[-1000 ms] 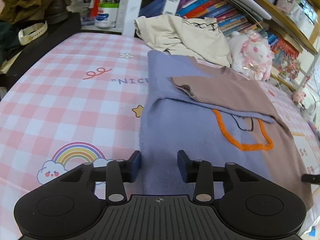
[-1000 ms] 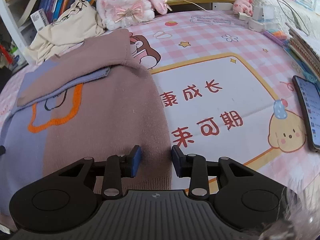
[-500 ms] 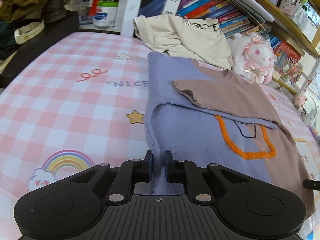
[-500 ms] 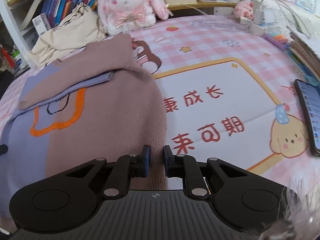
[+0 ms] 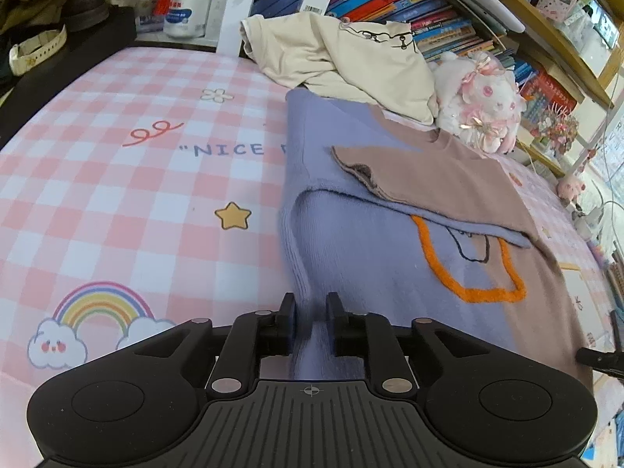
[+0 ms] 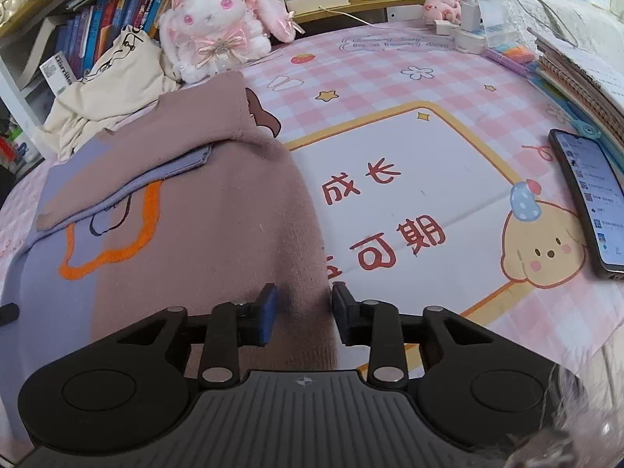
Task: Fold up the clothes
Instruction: 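Open both grippers and withdraw them from the sweater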
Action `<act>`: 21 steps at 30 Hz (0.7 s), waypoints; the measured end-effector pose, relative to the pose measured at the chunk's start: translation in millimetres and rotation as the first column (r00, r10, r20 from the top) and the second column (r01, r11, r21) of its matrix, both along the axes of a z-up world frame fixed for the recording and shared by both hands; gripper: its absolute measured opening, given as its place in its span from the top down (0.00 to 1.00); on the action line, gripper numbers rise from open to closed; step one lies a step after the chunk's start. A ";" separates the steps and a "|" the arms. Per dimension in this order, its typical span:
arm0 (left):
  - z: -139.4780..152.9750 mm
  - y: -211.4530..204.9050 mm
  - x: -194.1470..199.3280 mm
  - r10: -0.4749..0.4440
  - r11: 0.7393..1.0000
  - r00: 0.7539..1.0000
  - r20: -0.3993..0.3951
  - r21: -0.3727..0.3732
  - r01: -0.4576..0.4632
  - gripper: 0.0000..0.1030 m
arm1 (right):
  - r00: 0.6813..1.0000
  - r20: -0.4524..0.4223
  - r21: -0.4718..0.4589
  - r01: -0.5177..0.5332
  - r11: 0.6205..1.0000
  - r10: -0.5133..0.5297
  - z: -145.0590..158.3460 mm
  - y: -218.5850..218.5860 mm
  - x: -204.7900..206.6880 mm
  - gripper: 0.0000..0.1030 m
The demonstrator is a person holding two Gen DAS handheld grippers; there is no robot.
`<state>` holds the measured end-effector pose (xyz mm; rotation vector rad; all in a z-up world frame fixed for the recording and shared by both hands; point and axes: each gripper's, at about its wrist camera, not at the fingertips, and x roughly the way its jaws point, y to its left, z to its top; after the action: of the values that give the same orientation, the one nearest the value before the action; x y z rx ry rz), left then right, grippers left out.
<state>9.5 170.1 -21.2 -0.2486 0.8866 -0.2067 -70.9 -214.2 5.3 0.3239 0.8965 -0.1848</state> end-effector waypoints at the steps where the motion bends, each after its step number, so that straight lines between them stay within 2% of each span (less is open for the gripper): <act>1: 0.3 0.2 -2.1 -0.001 1.000 1.000 -0.002 -0.001 0.001 0.80 | 1.000 -0.002 -0.003 -0.007 1.000 0.007 0.1 -0.2 -0.6 0.71; 3: 1.7 -1.9 -8.3 -0.010 1.000 1.000 0.001 0.009 0.010 0.72 | 1.000 -0.004 -0.006 -0.021 1.000 0.021 0.2 -0.9 -1.1 0.70; 5: 3.2 -5.8 -14.9 -0.021 1.000 1.000 0.005 0.023 0.020 0.53 | 0.999 -0.005 -0.007 -0.037 0.999 0.037 0.2 -1.6 -1.4 0.69; 7: 4.4 -11.5 -20.8 -0.023 0.999 1.000 0.006 0.045 0.022 0.40 | 0.998 -0.002 -0.008 -0.062 0.998 0.062 -0.2 -2.6 -0.8 0.67; 9: 5.0 -17.0 -26.4 -0.010 0.998 1.000 0.004 0.068 0.009 0.37 | 0.995 -0.002 -0.014 -0.097 0.995 0.097 -0.3 -3.4 1.6 0.66; 12: 6.1 -17.3 -30.6 0.058 0.997 0.998 -0.019 0.047 -0.057 0.26 | 0.989 -0.007 -0.015 -0.147 0.989 0.146 0.0 -5.3 6.2 0.62; 14: 6.3 -16.0 -33.7 0.106 0.994 0.994 -0.036 0.027 -0.105 0.12 | 0.986 -0.008 0.007 -0.166 0.986 0.166 0.5 -8.9 7.3 0.59; 18: 6.0 -12.1 -42.7 0.189 0.981 0.980 -0.062 -0.023 -0.191 0.11 | 0.983 0.011 0.063 -0.182 0.981 0.181 0.6 -19.4 4.8 0.57; 21: 5.2 -15.3 -51.2 0.212 0.976 0.975 -0.068 -0.040 -0.215 0.08 | 0.979 0.023 0.082 -0.205 0.975 0.204 0.4 -22.6 3.2 0.54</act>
<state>-41.7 154.8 -15.9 -0.3941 0.9109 -0.0197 -67.7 -236.8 5.7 0.3079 0.9184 0.0459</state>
